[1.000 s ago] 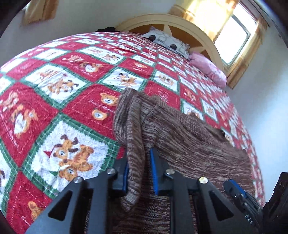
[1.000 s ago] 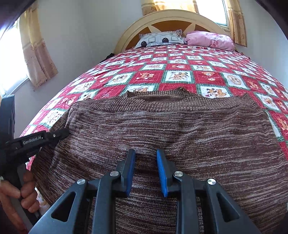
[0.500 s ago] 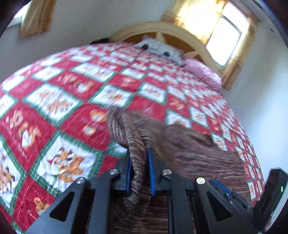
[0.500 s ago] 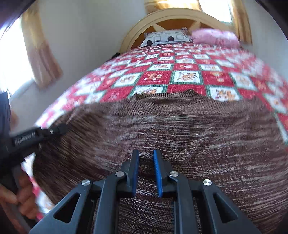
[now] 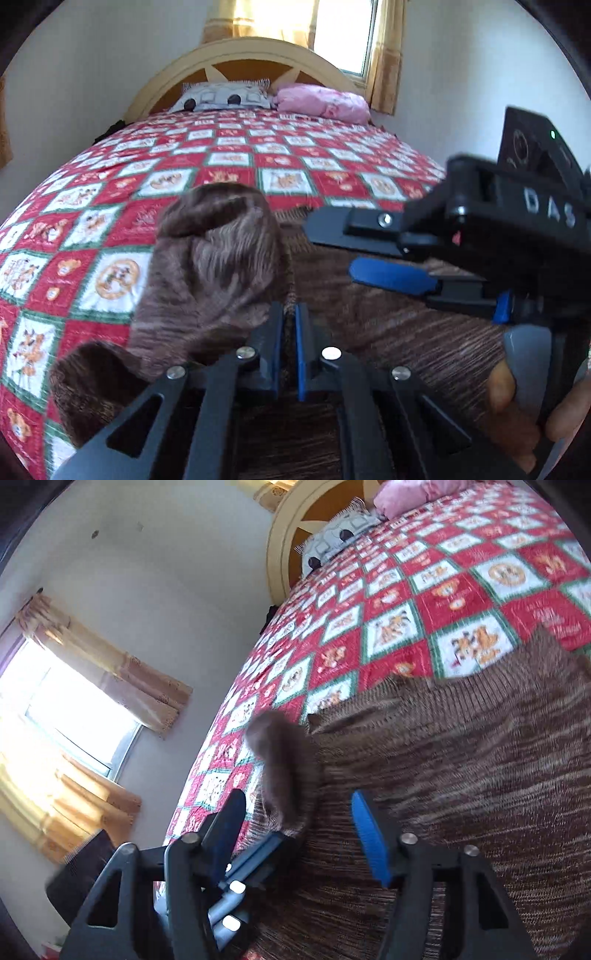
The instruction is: Fold small clothes
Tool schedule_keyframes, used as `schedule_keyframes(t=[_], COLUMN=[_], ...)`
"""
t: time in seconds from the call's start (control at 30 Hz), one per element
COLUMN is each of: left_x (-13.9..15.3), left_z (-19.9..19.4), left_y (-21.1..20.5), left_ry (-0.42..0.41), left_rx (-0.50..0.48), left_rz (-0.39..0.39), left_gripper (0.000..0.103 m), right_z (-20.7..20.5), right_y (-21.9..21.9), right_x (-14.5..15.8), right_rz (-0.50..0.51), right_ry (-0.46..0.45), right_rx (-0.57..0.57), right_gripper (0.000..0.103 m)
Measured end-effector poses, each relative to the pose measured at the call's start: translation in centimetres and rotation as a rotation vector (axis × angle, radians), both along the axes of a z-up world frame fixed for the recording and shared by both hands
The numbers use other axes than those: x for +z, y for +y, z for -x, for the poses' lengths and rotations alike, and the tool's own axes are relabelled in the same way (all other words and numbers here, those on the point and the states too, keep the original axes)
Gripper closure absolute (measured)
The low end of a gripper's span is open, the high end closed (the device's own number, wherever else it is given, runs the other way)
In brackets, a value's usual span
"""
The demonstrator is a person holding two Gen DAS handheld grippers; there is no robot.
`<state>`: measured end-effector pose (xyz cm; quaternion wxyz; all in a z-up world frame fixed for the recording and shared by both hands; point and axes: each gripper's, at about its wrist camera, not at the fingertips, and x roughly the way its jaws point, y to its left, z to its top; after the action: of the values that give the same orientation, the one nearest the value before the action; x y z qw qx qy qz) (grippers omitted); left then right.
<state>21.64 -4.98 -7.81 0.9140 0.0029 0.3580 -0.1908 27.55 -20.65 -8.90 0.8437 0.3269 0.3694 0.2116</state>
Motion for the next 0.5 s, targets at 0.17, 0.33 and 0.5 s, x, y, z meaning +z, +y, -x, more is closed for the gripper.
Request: schedule_keyframes(t=[0.17, 0.33, 0.5], left_x=[0.2, 0.0, -0.5], left_z=[-1.0, -0.1, 0.1], left_y=[1.2, 1.1, 1.6], left_ry=[0.030, 0.016, 0.033], left_rx=[0.016, 0.019, 0.029], left_rz=[0.047, 0.052, 0.083], left_gripper=[0.096, 0.096, 0.096], right_z=[-0.4, -3.1, -5.6], right_y=[0.5, 2.2, 4.3], right_x=[-1.1, -0.6, -1.4], right_rz=[-0.036, 0.033, 0.086], right_ry=[0.001, 0.000, 0.027], right_rx=[0.027, 0.054, 0.089], right_gripper=[0.041, 0.041, 0.042])
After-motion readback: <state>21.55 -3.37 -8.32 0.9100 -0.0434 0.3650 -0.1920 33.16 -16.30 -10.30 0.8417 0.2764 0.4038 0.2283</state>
